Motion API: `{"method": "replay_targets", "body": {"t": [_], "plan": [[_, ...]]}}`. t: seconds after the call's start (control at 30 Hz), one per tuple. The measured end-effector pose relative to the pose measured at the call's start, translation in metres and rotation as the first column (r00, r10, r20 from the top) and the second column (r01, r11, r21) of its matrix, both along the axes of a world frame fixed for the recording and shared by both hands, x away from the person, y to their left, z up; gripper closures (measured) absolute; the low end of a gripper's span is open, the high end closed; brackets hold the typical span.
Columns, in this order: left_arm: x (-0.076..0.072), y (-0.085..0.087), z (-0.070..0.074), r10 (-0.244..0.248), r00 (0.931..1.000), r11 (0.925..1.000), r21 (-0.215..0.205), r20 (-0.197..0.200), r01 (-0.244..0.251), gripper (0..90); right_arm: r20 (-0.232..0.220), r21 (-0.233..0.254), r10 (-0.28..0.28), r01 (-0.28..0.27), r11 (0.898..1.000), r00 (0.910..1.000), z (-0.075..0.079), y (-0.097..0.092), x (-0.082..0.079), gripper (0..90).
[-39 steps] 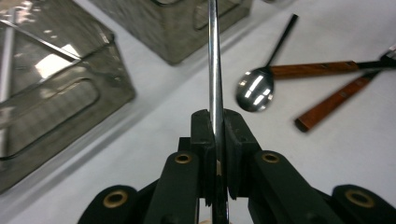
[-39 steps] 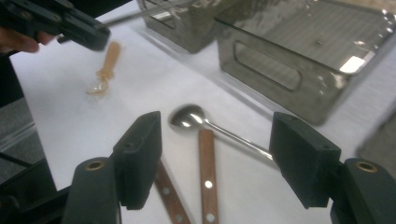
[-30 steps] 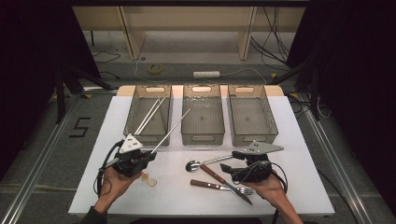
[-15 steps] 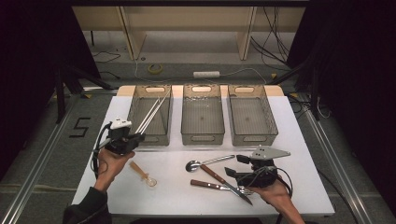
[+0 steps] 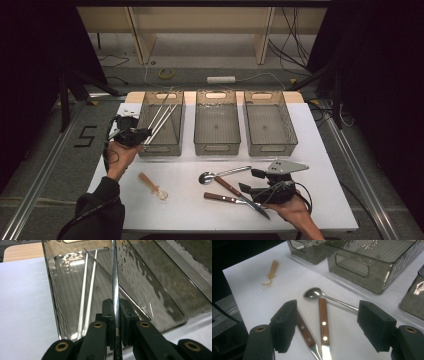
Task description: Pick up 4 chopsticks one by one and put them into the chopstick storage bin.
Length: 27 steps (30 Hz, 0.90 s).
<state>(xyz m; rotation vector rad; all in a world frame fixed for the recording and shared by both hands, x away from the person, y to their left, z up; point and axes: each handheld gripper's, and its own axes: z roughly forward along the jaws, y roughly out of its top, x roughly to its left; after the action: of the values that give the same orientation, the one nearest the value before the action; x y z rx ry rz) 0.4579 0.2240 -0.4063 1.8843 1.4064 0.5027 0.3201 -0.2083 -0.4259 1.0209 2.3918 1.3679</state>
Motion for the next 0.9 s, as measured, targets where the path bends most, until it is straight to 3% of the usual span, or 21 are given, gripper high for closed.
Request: {"method": "replay_targets", "body": {"t": [0.33, 0.9], "plan": [[0.020, -0.004, -0.009, 0.033, 0.9986, 0.9994, 0.009, -0.041, -0.032, 83.3, -0.006, -0.001, 0.005, -0.005, 1.000, 1.0000, -0.001, 0.001, 0.000, 33.7], [0.040, 0.000, -0.018, 0.098, 0.9879, 0.9949, 0.037, -0.120, -0.094, 82.5, -0.011, -0.002, 0.017, -0.017, 1.000, 0.9998, -0.002, 0.001, 0.001, 33.8]]}}
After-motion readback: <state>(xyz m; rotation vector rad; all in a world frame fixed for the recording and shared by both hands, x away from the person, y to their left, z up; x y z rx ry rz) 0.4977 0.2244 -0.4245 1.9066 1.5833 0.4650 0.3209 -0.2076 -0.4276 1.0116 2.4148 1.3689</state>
